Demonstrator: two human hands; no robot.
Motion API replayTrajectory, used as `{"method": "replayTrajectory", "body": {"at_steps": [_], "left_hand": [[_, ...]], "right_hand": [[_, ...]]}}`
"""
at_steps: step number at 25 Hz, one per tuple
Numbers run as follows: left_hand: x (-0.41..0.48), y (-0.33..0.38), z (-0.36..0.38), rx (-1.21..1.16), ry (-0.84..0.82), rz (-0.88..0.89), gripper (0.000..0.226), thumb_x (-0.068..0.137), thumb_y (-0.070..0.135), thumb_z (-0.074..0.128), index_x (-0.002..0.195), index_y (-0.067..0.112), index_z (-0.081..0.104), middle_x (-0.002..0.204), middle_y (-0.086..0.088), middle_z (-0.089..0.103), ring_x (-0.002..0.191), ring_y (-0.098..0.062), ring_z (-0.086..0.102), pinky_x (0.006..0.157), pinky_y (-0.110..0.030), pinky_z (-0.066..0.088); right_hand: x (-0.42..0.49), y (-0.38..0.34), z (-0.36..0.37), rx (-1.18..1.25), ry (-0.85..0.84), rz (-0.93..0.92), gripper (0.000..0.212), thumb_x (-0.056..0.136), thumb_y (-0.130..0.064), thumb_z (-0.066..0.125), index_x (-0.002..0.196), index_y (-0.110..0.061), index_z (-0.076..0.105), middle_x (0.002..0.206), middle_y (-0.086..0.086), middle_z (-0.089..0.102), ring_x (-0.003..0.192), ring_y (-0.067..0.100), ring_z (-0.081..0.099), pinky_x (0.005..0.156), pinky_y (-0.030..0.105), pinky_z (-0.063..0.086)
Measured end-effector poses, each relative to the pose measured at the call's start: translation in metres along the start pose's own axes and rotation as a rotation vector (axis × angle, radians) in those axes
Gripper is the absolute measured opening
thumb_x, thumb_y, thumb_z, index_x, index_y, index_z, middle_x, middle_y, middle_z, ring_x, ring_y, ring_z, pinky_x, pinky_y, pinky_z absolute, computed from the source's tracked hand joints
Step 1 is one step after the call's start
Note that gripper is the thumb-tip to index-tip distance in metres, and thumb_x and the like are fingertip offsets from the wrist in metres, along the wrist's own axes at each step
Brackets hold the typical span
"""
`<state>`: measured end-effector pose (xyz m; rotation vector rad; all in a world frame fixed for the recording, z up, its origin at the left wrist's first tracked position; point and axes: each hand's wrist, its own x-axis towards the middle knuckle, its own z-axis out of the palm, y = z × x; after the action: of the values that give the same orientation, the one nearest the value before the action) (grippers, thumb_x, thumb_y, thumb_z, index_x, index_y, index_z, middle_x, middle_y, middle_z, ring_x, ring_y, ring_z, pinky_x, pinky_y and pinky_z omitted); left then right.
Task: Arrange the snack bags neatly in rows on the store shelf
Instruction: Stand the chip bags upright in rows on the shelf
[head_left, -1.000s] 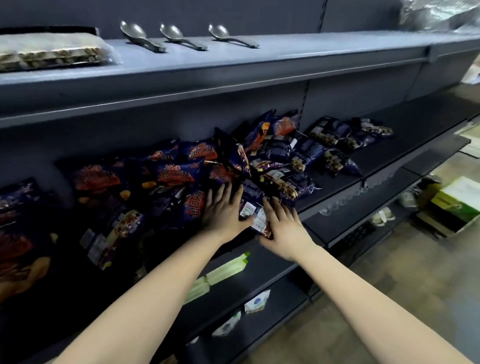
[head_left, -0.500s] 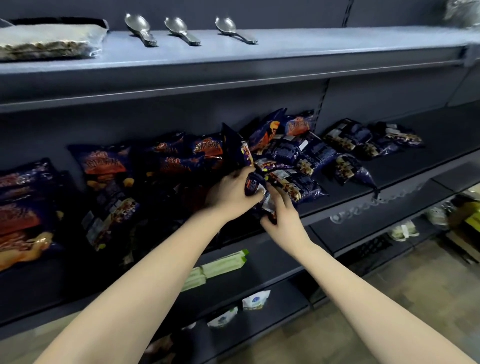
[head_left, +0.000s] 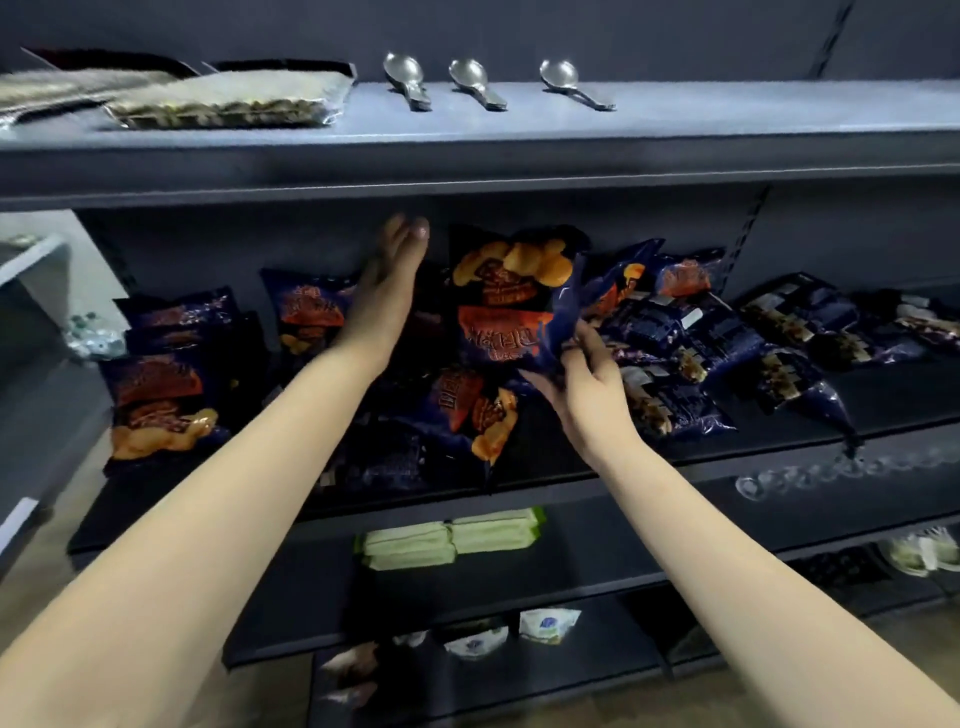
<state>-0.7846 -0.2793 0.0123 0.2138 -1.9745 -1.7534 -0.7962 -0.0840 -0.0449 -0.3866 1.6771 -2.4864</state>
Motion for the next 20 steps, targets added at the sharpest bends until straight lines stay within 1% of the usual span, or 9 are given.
{"method": "replayTrajectory", "body": {"at_steps": [2,5,8,10,12,15,18,19,20], "left_hand": [[-0.013,-0.006,-0.029,-0.028,0.018,-0.108,0.103,0.052,0.078,0.064,0.14,0.033,0.034,0.146,0.003,0.04,0.126,-0.017,0.046,0.108,-0.038,0.033],[-0.046,-0.019,-0.068,-0.068,0.072,-0.239,0.109,0.045,0.071,0.073,0.137,0.023,0.039,0.136,-0.006,0.051,0.119,-0.025,0.054,0.1,-0.046,0.043],[-0.068,-0.025,-0.116,-0.155,0.11,-0.253,0.085,0.055,0.043,0.083,0.129,0.02,0.048,0.12,-0.005,0.063,0.105,-0.023,0.063,0.09,-0.043,0.051],[-0.08,-0.022,-0.147,-0.13,0.103,-0.263,0.053,0.068,0.021,0.08,0.115,0.016,0.057,0.105,-0.003,0.07,0.096,-0.022,0.066,0.081,-0.039,0.055],[-0.088,-0.018,-0.17,-0.16,0.171,-0.252,0.032,0.077,0.01,0.072,0.106,0.016,0.061,0.093,0.0,0.072,0.087,-0.019,0.067,0.068,-0.032,0.057],[-0.091,-0.026,-0.2,-0.355,0.375,-0.242,0.04,0.079,0.006,0.067,0.117,0.01,0.056,0.099,-0.005,0.069,0.079,-0.016,0.069,0.057,-0.026,0.055],[-0.097,-0.046,-0.212,-0.543,0.504,-0.273,0.049,0.078,0.008,0.067,0.125,0.011,0.053,0.109,-0.008,0.067,0.089,-0.02,0.068,0.072,-0.037,0.057],[-0.102,-0.056,-0.213,-0.564,0.535,-0.315,0.045,0.08,0.008,0.067,0.123,0.013,0.055,0.107,-0.007,0.067,0.092,-0.021,0.066,0.082,-0.041,0.055],[-0.108,-0.064,-0.214,-0.579,0.556,-0.353,0.041,0.08,0.008,0.066,0.119,0.015,0.057,0.106,-0.006,0.068,0.096,-0.022,0.065,0.088,-0.043,0.052]], "right_hand": [[0.006,0.005,0.021,0.23,-0.036,0.142,0.031,0.1,-0.004,0.024,0.111,-0.014,0.051,0.107,0.007,0.061,0.096,0.021,0.061,0.075,0.034,0.059],[0.002,0.029,0.06,0.254,-0.133,0.326,0.031,0.102,-0.012,0.027,0.126,-0.008,0.047,0.118,0.013,0.06,0.097,0.023,0.063,0.063,0.032,0.058],[-0.009,0.055,0.098,0.136,-0.253,0.415,0.032,0.103,-0.017,0.03,0.129,-0.009,0.047,0.114,0.012,0.063,0.088,0.021,0.066,0.06,0.03,0.058],[-0.014,0.061,0.125,0.094,-0.317,0.429,0.032,0.102,-0.023,0.033,0.128,-0.012,0.049,0.116,0.011,0.064,0.084,0.021,0.069,0.062,0.029,0.058],[-0.015,0.064,0.147,0.184,-0.348,0.486,0.036,0.099,-0.035,0.04,0.129,-0.015,0.048,0.106,0.008,0.069,0.081,0.02,0.071,0.062,0.029,0.058],[-0.023,0.078,0.175,0.283,-0.384,0.595,0.056,0.089,-0.051,0.047,0.132,-0.016,0.041,0.101,0.008,0.069,0.085,0.024,0.07,0.069,0.034,0.059],[-0.042,0.102,0.204,0.142,-0.544,0.629,0.078,0.058,-0.063,0.072,0.122,-0.023,0.052,0.099,-0.002,0.07,0.088,0.016,0.068,0.08,0.038,0.055],[-0.048,0.112,0.214,0.112,-0.581,0.639,0.072,0.057,-0.059,0.075,0.117,-0.025,0.055,0.102,-0.002,0.071,0.09,0.015,0.067,0.084,0.04,0.053],[-0.054,0.122,0.225,0.081,-0.588,0.648,0.061,0.066,-0.049,0.075,0.117,-0.023,0.056,0.111,0.0,0.068,0.097,0.017,0.065,0.09,0.042,0.051]]}}
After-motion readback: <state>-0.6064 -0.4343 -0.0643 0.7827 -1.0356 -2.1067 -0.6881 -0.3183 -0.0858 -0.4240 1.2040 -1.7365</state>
